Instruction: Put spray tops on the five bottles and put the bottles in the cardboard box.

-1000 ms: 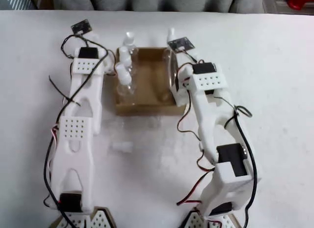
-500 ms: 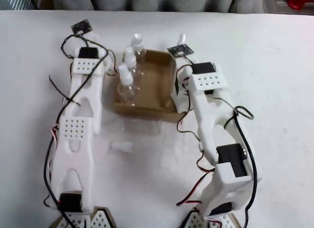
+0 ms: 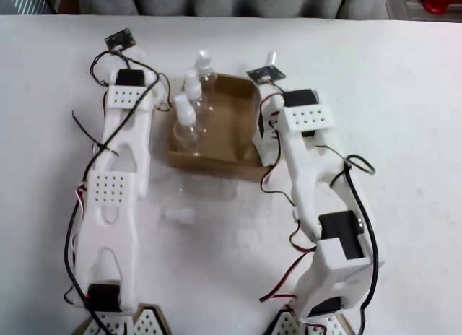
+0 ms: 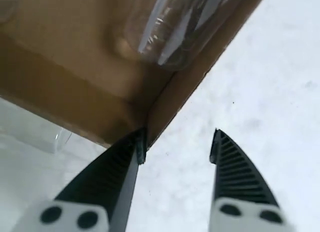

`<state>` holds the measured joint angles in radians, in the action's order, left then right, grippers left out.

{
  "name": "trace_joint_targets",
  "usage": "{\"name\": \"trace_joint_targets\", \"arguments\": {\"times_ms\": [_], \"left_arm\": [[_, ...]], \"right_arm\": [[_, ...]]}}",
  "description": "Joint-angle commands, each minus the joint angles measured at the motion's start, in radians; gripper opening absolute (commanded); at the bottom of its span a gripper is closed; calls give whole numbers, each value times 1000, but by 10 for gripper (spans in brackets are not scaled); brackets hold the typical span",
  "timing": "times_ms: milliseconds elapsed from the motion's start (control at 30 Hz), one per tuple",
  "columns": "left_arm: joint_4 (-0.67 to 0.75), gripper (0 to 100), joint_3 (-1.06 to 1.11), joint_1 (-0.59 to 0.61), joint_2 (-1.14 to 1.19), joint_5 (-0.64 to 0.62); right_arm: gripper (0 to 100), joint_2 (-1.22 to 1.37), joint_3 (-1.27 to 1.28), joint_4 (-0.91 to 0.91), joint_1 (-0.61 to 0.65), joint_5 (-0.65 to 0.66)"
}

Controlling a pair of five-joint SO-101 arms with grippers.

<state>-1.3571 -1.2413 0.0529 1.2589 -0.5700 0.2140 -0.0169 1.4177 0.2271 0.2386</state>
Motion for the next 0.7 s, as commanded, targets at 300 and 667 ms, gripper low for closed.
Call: {"name": "trace_joint_targets", "arguments": {"times_ms": [300,667], "left_arm": [[25,24,-18,-54,2,-3],[23,24,-18,-54,2,-3]], "right_arm": [[16,-186,-160,68,8,-107],[16,-36,-160,-73,114,-216]]}}
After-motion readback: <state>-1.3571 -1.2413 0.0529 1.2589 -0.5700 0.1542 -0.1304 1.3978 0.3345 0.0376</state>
